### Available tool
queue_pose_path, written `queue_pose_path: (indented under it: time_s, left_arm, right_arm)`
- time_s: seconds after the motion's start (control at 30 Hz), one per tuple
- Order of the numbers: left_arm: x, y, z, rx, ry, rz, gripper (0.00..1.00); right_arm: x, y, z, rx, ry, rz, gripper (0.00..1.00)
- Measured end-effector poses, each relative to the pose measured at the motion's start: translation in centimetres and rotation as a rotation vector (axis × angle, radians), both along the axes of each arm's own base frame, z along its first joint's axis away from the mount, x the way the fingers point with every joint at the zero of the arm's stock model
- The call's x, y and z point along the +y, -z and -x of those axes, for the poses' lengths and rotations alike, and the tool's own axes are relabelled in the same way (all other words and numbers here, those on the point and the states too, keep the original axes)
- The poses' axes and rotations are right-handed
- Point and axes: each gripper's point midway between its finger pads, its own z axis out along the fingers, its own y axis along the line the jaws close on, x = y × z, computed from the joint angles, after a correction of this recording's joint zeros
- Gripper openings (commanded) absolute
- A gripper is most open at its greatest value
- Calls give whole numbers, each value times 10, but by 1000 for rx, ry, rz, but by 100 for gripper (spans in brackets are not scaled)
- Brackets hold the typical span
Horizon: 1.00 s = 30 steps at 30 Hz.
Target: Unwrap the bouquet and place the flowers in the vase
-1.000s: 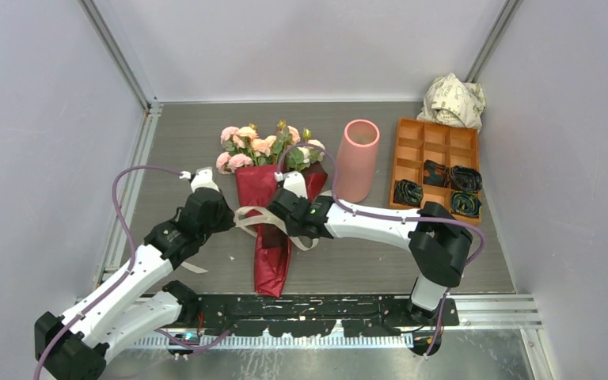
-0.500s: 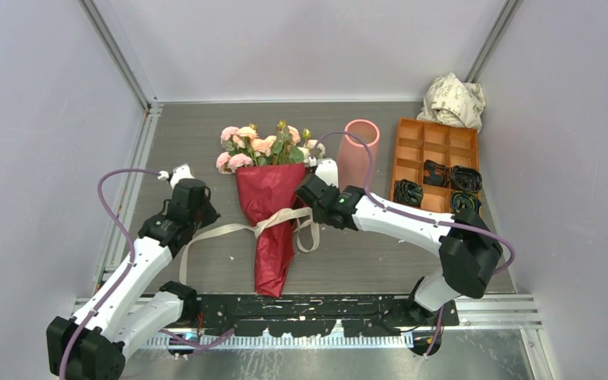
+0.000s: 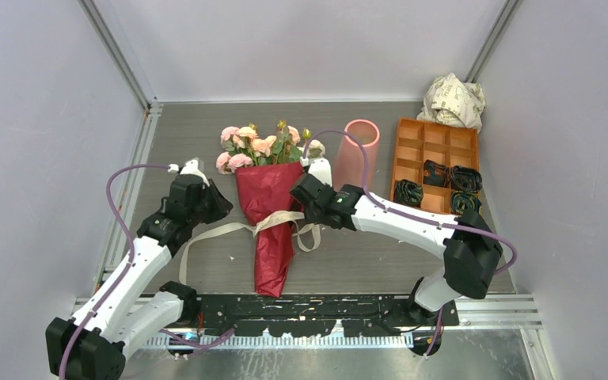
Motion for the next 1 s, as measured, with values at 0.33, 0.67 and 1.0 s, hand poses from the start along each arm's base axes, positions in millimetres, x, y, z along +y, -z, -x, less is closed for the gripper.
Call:
queue_pose_path:
  time_s: [0.33, 0.67, 1.0]
  left_arm:
    - [-1, -3, 1, -1, 6, 5, 20]
    - [-1, -7, 4, -8, 11, 12, 20]
    - [-3, -7, 5, -5, 21, 20, 21]
  right_arm:
    - [59, -14, 32, -6, -201, -46, 44]
    - [69, 7, 25, 12, -228, 29, 45]
    - [87, 0, 7, -32, -250, 63, 45]
